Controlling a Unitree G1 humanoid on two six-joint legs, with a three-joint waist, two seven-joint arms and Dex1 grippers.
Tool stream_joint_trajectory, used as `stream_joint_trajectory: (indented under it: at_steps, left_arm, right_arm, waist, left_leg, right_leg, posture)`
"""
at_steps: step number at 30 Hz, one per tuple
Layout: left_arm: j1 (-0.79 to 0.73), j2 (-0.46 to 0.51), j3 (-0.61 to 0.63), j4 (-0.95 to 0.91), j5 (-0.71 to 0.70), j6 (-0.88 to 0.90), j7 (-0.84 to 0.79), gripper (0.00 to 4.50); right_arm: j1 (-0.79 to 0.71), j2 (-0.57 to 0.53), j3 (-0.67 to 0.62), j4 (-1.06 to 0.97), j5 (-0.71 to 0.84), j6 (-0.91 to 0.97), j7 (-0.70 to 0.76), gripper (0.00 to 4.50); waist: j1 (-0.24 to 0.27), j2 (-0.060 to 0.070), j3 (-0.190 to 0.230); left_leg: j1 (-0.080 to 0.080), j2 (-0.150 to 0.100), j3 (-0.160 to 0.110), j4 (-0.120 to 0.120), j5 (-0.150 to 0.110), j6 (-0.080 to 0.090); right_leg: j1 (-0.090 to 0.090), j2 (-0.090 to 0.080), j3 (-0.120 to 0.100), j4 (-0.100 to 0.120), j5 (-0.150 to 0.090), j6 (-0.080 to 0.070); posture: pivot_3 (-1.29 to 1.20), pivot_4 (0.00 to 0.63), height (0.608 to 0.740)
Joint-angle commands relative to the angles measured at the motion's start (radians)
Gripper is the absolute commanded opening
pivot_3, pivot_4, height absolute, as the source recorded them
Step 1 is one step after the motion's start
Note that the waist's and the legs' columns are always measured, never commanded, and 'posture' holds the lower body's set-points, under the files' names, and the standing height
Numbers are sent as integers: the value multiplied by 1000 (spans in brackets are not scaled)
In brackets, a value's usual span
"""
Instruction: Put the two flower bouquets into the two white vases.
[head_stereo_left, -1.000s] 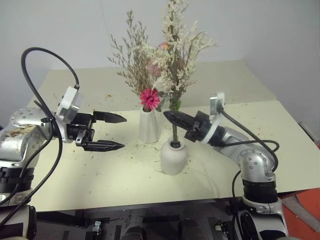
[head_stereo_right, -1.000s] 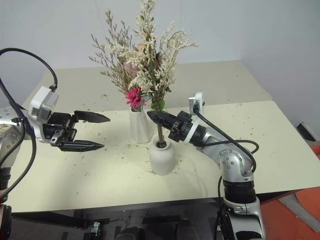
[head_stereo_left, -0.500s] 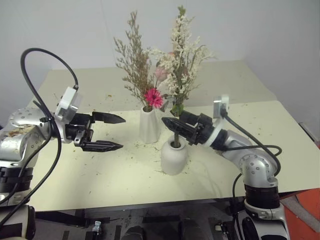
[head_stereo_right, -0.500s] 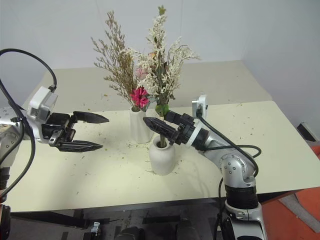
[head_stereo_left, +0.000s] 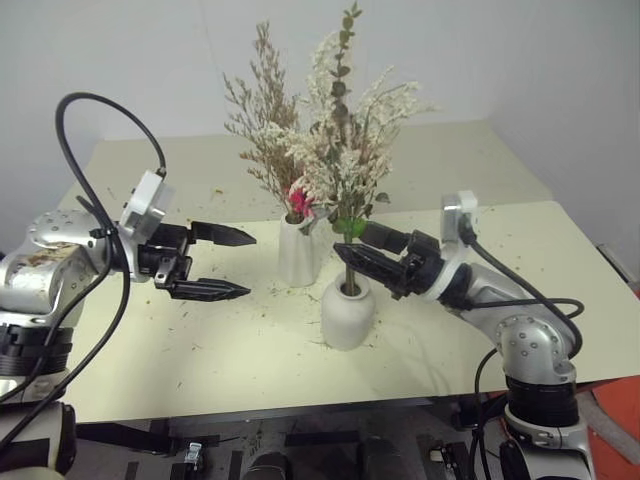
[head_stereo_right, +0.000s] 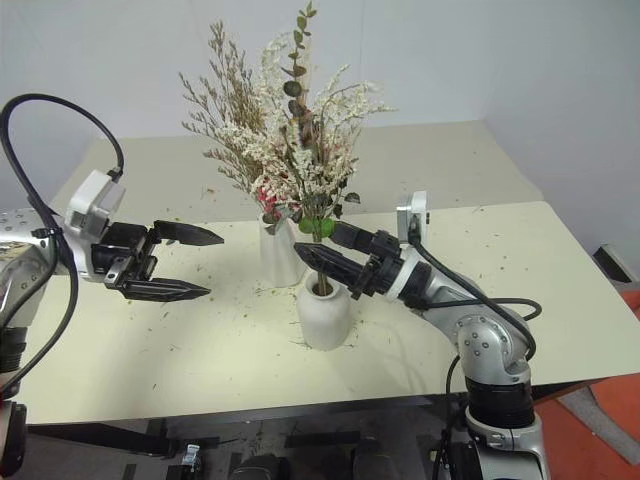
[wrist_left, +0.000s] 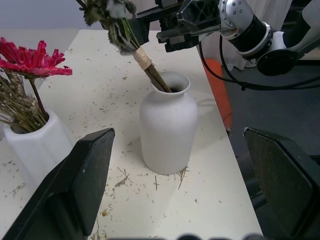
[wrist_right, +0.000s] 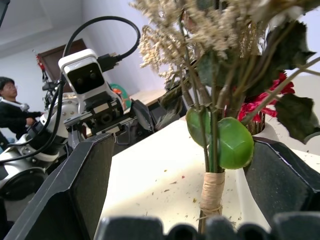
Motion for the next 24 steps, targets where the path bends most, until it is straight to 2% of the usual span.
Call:
stream_joint_trajectory:
  at_steps: [1,17,24]
  left_arm:
    - [-10,7,18,-1,-2,-3,-5,4500]
    - [76,2,46,-38,-15,12,48,4500]
    - [165,19,100,-53,-20,12,85,4500]
  right_arm:
    - [26,-58,-59,-41,41,4,36,4465]
    - [179,-281,-188,2,25,-17,82,4465]
    - [289,-384,-264,26,-19,-32,158,4465]
  waist:
    - [3,0,0]
    - [6,0,0]
    - [16,0,0]
  left_leg:
    - [0,0,0,0,0,0]
    - [0,1,0,1,0,0]
    - [4,2,0,1,-1,2]
  right_leg:
    - [0,0,0,0,0,0]
    - [2,1,0,-2,0,0]
    - [8,2,0,-9,0,0]
  posture:
    - [0,150,740]
    - [0,150,740]
    - [0,150,740]
